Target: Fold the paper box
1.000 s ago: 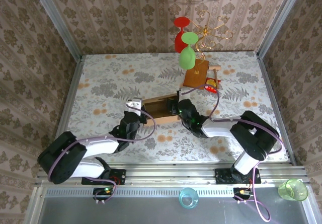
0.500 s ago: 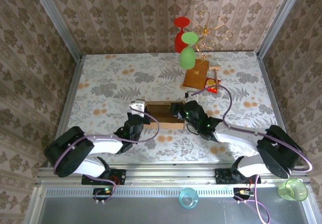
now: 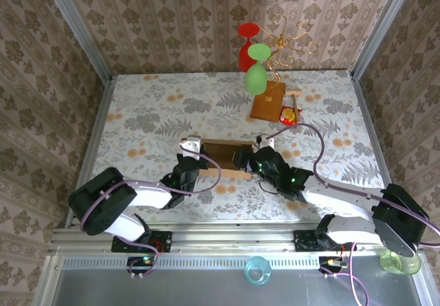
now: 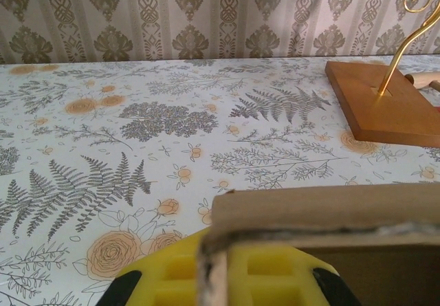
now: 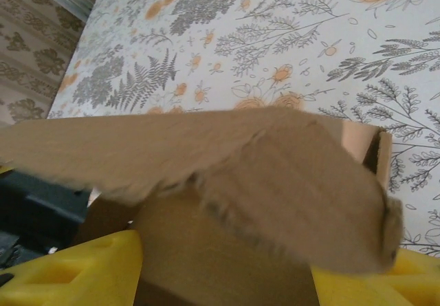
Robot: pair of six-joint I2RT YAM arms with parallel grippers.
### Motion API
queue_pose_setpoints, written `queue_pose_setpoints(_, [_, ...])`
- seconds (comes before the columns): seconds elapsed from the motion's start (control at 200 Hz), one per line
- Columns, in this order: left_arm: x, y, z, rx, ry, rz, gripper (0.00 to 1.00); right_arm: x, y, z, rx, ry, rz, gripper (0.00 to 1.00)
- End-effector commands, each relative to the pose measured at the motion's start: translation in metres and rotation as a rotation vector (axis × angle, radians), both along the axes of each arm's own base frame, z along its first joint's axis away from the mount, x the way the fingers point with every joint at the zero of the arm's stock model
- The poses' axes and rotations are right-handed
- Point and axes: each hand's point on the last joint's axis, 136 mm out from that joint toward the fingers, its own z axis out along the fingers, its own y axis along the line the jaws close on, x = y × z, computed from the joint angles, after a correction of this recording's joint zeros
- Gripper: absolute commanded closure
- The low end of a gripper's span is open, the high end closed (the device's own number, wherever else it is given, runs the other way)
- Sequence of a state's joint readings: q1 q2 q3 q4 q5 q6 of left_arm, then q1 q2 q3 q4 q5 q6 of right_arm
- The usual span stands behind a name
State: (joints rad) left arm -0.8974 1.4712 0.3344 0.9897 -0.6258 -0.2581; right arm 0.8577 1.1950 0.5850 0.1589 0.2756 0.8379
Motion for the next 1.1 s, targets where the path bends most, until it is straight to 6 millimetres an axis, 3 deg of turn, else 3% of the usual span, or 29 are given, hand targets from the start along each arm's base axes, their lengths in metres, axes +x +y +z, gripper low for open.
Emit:
queue_pose_setpoints(0.0, [-0.005, 0.004, -0.026, 0.071, 0.068, 0.014, 1.00, -0.013, -0.004, -0.002, -0.013, 0.020, 0.004, 0.34])
queue_pose_setpoints(0.245, [0.001, 0.010, -0.025, 0.080, 0.060, 0.069, 1.00, -0.025, -0.011, 0.008, 0.023, -0.024, 0.015, 0.33])
queue_pose_setpoints(0.425, [0.006, 0.008, -0.026, 0.089, 0.045, 0.087, 1.00, -0.033, -0.016, 0.031, 0.091, -0.053, 0.016, 0.33])
queue_pose_setpoints(0.675, [0.006, 0.005, -0.031, 0.091, 0.022, 0.094, 1.00, -0.033, -0.031, 0.065, 0.279, -0.005, -0.128, 0.36])
queue_pose_setpoints(0.895, [0.002, 0.000, -0.035, 0.096, 0.013, 0.094, 1.00, -0.023, -0.013, 0.074, 0.483, 0.147, -0.256, 0.38])
queue_pose_setpoints(1.095, [0.000, -0.001, -0.038, 0.097, 0.014, 0.098, 1.00, -0.003, 0.007, 0.079, 0.615, 0.182, -0.329, 0.40])
